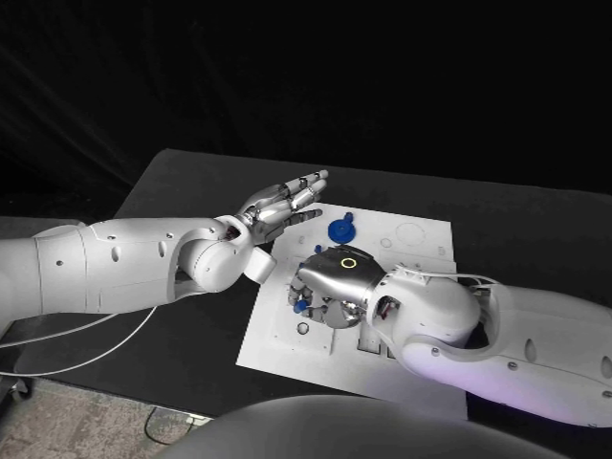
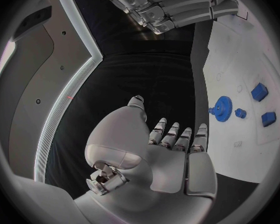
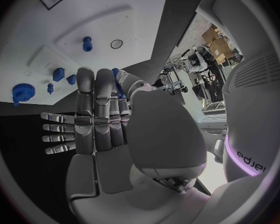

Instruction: Assemble the parts on the task board

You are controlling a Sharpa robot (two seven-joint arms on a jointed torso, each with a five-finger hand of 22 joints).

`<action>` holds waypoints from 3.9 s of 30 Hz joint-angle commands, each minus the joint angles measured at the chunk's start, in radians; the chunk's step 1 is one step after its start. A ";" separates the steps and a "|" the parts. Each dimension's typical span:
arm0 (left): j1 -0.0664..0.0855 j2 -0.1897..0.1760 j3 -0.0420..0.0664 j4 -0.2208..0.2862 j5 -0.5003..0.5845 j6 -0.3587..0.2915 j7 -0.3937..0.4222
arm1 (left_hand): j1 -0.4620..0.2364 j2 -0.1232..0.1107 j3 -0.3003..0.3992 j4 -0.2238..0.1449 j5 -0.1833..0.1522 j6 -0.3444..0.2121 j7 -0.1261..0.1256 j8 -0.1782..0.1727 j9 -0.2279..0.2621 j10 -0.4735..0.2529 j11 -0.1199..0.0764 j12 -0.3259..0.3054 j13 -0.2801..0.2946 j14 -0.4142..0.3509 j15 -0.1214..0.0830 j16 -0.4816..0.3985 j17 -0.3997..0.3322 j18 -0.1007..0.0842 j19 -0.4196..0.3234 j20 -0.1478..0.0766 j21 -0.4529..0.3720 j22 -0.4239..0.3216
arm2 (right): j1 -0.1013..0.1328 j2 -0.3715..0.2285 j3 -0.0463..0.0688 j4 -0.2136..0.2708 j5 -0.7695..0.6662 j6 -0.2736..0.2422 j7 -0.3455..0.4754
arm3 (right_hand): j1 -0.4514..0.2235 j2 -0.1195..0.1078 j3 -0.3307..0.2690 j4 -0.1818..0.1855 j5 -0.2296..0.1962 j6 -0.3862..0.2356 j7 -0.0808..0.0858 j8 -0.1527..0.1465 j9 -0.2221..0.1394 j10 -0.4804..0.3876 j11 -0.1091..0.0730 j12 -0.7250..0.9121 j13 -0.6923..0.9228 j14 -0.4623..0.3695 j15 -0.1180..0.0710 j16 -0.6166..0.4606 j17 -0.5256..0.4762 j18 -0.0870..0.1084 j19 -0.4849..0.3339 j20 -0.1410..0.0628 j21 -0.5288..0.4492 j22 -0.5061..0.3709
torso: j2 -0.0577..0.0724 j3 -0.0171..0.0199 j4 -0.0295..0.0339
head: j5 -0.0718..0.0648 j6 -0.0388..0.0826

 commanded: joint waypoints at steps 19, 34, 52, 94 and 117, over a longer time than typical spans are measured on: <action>-0.001 -0.002 0.000 0.004 -0.008 0.021 0.010 | 0.002 0.013 -0.005 0.001 0.006 -0.002 0.004 0.003 0.001 -0.001 0.011 0.003 0.002 -0.001 0.006 0.002 0.001 0.010 0.008 0.000 0.004 -0.003 | -0.041 0.042 0.001 -0.025 -0.109 0.105 -0.031 | -0.011 -0.003 0.004 -0.008 0.012 -0.010 0.005 0.001 0.058 0.002 0.002 -0.012 -0.002 0.008 0.001 0.000 0.000 0.000 0.004 0.000 0.009 0.034 | -0.001 0.0007 -0.0006 | 0.007 0.000; -0.001 -0.001 0.000 0.002 -0.008 0.022 0.009 | 0.002 0.013 -0.005 0.000 0.007 -0.002 0.004 0.003 0.001 -0.001 0.011 0.003 0.002 -0.001 0.006 0.002 0.001 0.010 0.008 0.000 0.004 -0.003 | -0.049 0.004 0.000 0.004 -0.111 0.125 -0.040 | -0.009 -0.003 0.006 -0.012 0.013 -0.011 0.006 -0.001 0.059 0.002 0.002 -0.015 -0.002 0.007 0.001 -0.001 0.000 0.001 0.003 0.000 0.001 0.033 | -0.001 0.0006 -0.0019 | 0.005 0.000; -0.001 -0.001 0.000 0.002 -0.008 0.023 0.009 | 0.002 0.014 -0.005 0.000 0.008 -0.002 0.004 0.003 0.001 -0.001 0.012 0.002 0.002 -0.001 0.006 0.002 0.001 0.009 0.008 0.000 0.004 -0.002 | -0.060 0.007 0.000 -0.023 -0.110 0.102 -0.028 | -0.008 -0.003 0.008 -0.014 0.013 -0.011 0.007 -0.001 0.060 0.003 0.002 -0.016 -0.002 0.006 0.001 -0.001 0.000 0.000 0.003 0.000 0.005 0.033 | -0.001 0.0001 -0.0006 | 0.006 0.000; -0.001 0.000 0.000 0.000 -0.007 0.032 -0.003 | 0.005 0.020 -0.007 0.000 0.010 0.010 0.016 0.006 0.003 -0.002 0.011 0.003 0.001 -0.001 0.008 0.002 0.002 0.008 0.009 0.000 0.004 -0.003 | -0.090 0.018 0.000 -0.037 -0.141 0.092 -0.026 | -0.037 -0.042 0.014 -0.036 -0.023 -0.135 0.009 -0.083 0.046 -0.124 0.029 -0.074 -0.001 -0.047 0.004 -0.009 0.003 0.009 -0.043 0.004 -0.084 0.022 | -0.001 0.0006 -0.0001 | 0.008 0.000; -0.001 -0.002 0.000 -0.001 0.000 0.036 -0.011 | 0.011 0.023 -0.009 -0.003 0.017 0.030 0.034 0.011 0.005 0.001 0.006 0.009 0.002 0.000 0.009 0.003 0.002 0.008 0.010 0.000 0.005 -0.002 | -0.094 -0.015 0.000 -0.022 -0.147 -0.041 0.035 | -0.034 -0.031 0.013 -0.050 -0.036 -0.146 0.002 -0.069 0.056 -0.095 0.021 0.007 0.043 -0.069 0.005 0.007 0.012 0.010 -0.055 0.008 -0.087 0.023 | -0.001 0.0005 -0.0009 | 0.013 0.000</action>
